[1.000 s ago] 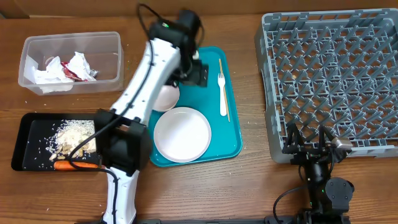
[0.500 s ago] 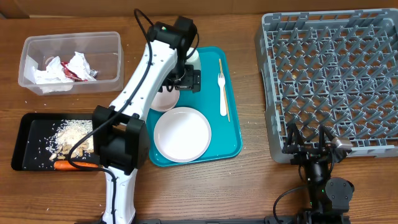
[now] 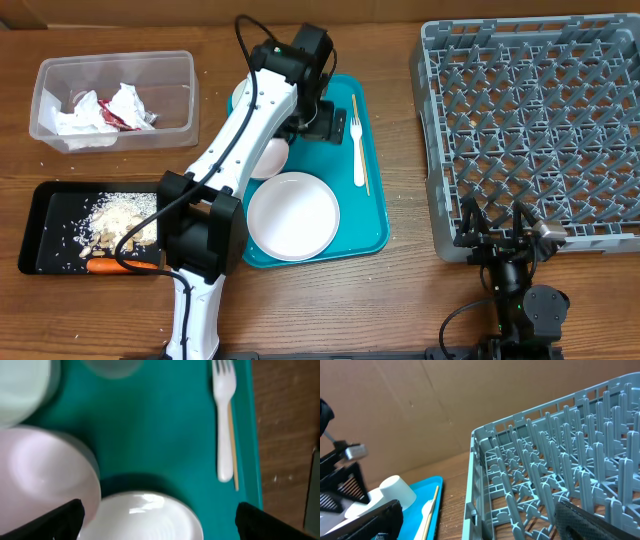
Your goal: Sort waste into correct bins and load items into the dishwasher rack
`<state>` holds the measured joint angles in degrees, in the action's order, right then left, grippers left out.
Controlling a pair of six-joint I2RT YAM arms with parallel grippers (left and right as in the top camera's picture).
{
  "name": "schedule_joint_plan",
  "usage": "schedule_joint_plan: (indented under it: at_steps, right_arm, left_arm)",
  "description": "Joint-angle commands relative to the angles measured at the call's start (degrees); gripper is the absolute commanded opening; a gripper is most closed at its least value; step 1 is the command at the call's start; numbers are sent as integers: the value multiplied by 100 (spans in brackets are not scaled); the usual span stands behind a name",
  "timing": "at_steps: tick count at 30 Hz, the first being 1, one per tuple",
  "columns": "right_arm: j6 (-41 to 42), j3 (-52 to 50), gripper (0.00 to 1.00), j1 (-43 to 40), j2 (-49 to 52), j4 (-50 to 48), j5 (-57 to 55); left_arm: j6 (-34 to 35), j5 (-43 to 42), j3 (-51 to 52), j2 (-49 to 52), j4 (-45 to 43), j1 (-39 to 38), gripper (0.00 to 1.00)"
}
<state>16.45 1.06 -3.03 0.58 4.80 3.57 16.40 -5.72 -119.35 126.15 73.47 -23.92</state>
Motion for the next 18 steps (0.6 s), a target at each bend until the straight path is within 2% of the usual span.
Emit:
schedule_joint_plan:
  at_steps: [1,5,9,18]
  right_arm:
    - [-20,-59,100,-37,-39,-20,-70]
    - [-20,-59,100,-37,-39,-20,-70]
    - [-20,-59,100,-37,-39,-17,-70]
    - [-20,-59,100,-37,-39,-17,-70]
  left_arm:
    - [160,496,7,-13,-579,0,99]
    - [160,555,7,-13,-1320,0,100]
    - [164,1104,7,-13,-1762,0,100]
    - [144,2138,-9,-17,-1484,22,100]
